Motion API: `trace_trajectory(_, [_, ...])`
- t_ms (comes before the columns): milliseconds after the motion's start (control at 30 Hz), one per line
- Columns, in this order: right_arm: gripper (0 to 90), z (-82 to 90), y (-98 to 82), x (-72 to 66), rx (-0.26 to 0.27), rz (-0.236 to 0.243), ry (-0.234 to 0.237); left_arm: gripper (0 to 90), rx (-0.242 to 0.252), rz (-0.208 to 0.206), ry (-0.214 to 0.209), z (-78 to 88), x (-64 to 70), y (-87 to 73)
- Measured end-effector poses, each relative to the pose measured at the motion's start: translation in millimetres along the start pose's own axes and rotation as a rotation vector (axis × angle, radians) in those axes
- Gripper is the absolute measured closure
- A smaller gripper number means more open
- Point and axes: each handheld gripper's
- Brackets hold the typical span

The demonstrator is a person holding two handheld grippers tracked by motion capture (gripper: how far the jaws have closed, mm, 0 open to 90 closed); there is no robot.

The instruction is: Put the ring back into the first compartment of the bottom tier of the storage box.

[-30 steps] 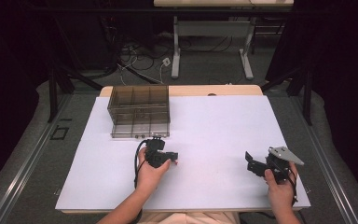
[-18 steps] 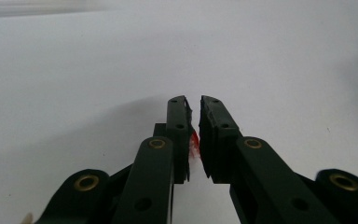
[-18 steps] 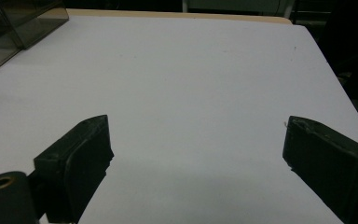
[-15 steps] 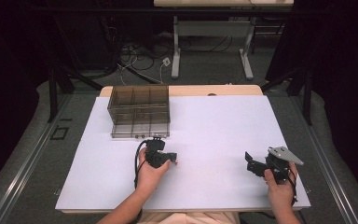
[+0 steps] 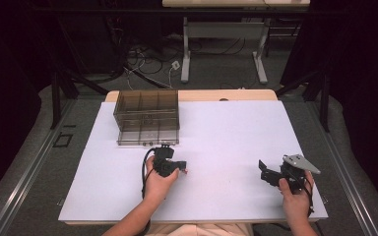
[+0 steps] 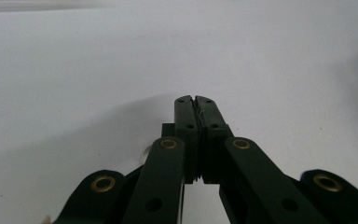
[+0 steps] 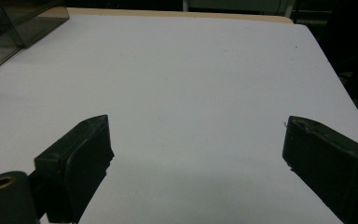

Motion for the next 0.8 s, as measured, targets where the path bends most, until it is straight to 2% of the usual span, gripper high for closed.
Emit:
trace_trajectory(433, [7.8, -0.9, -0.1, 1.1, 0.003, 0.007, 0.003, 89.9, -0.003, -0.003, 0.007, 1.9, 0.7, -0.1])
trace_trajectory(800, [7.8, -0.5, -0.2, 1.2, 0.002, 0.0, 0.0, 89.9, 0.007, -0.015, -0.009, 8.2, 1.2, 1.0])
Point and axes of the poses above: each handheld gripper's, and its own axes: z roughly backward along the jaws, y roughly out of its top, x roughly to its right, and after that the axes turned 4 degrees about -z, right-handed
